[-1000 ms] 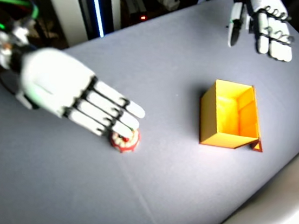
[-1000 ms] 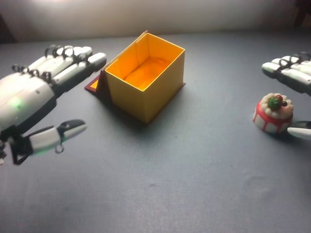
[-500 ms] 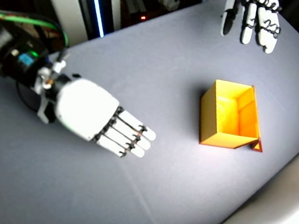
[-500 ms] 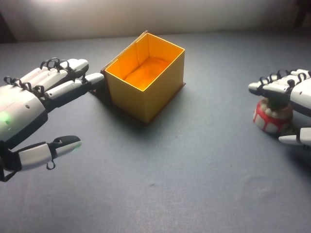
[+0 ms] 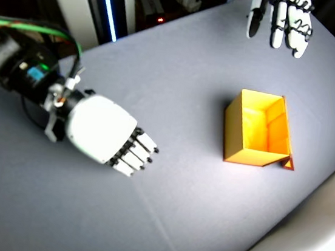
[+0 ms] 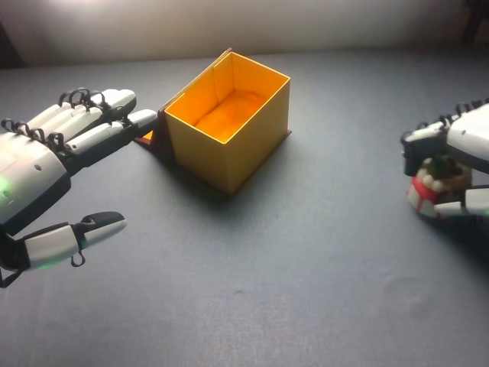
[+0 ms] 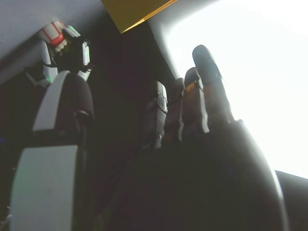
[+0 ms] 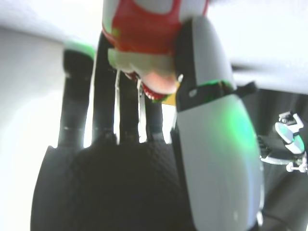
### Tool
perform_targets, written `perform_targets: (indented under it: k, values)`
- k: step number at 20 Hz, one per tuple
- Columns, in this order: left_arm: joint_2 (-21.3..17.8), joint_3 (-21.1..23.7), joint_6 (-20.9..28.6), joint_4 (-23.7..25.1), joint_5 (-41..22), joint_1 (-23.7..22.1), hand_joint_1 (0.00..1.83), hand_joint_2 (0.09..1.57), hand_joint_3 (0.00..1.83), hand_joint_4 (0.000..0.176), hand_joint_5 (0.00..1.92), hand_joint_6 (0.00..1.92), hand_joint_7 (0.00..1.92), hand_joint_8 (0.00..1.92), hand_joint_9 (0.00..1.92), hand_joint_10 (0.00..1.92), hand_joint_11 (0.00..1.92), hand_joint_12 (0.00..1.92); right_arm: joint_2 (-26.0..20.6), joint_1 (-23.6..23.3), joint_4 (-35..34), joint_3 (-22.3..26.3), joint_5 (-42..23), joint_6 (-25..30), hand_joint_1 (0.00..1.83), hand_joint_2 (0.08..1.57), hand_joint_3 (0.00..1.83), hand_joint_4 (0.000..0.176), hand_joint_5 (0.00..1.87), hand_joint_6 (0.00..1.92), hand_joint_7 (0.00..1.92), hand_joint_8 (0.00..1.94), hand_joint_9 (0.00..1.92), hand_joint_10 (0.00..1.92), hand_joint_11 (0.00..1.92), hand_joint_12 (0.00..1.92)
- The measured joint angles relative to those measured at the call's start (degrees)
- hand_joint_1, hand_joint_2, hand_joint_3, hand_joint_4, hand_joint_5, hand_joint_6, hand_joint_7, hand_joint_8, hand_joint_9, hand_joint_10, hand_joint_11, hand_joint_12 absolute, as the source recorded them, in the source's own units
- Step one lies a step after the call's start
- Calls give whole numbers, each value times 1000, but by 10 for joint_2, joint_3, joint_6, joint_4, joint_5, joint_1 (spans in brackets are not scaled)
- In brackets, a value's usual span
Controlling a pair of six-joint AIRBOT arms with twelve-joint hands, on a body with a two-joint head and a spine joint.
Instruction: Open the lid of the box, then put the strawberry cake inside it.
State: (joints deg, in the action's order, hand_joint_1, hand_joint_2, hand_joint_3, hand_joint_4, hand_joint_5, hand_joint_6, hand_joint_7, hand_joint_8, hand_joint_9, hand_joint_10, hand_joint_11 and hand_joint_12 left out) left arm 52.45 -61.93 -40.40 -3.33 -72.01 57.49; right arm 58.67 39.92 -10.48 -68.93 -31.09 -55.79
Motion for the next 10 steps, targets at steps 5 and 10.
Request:
perform_targets:
  k: [5,10]
  values:
    - [-2,4,0,-3,-4,10,920,1263,0,52,152,4,0,0,0,0,0,269,-13,-42,56,22,-19,0,1327,1285,0,0,575,1320,664,1526,697,1719,749,1863]
    - [-2,5,0,-7,-8,14,781,1296,4,77,116,1,0,0,0,0,0,59,-10,-88,97,23,-25,0,1224,1242,0,0,700,1296,854,1464,1087,1502,1090,1751]
